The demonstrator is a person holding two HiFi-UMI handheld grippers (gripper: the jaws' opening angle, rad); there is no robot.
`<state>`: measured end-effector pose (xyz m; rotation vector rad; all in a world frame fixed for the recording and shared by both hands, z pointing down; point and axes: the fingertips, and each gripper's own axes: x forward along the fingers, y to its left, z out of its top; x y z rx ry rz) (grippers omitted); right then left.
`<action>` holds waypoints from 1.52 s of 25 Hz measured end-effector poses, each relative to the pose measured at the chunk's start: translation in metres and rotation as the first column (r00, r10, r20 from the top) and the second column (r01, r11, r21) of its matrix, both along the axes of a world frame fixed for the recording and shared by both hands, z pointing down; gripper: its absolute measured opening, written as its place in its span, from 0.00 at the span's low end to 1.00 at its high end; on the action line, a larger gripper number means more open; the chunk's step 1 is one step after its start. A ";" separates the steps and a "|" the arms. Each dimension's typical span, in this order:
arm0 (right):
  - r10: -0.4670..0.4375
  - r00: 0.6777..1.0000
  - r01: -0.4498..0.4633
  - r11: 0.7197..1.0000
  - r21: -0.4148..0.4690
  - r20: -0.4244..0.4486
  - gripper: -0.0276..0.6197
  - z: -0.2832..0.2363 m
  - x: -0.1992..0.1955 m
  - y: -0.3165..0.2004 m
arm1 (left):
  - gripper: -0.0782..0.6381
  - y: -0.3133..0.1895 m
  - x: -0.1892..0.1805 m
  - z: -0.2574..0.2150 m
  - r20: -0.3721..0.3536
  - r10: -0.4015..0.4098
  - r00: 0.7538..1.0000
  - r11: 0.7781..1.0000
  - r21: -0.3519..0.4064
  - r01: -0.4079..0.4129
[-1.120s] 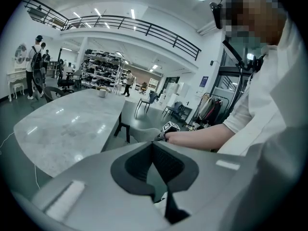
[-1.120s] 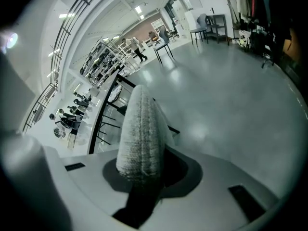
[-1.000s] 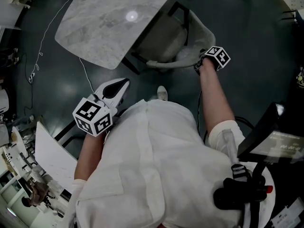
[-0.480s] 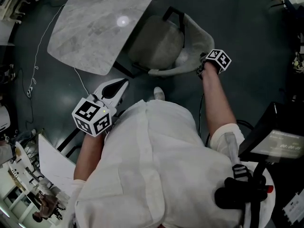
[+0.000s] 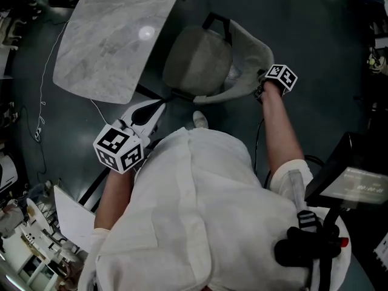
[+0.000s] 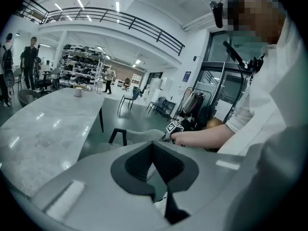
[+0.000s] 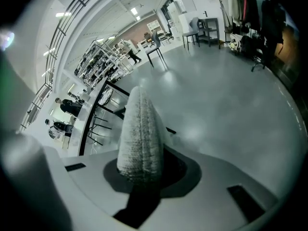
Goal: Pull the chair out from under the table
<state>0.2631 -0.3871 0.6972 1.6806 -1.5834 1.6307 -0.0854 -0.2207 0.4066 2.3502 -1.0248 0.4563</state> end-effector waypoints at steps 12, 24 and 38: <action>0.019 1.000 -0.019 1.000 -0.014 -0.019 0.15 0.002 0.055 0.017 | 0.12 -0.018 0.018 0.004 -0.002 0.097 0.995 0.995 -0.004 -0.097; 0.009 0.999 -0.010 1.000 -0.027 -0.033 0.15 0.000 0.117 0.034 | 0.12 -0.022 0.028 0.007 0.005 0.160 0.987 0.987 -0.017 -0.160; 0.000 0.998 -0.002 1.000 -0.029 -0.062 0.15 -0.005 0.174 0.043 | 0.12 -0.023 0.042 0.006 0.019 0.184 0.983 0.983 -0.031 -0.183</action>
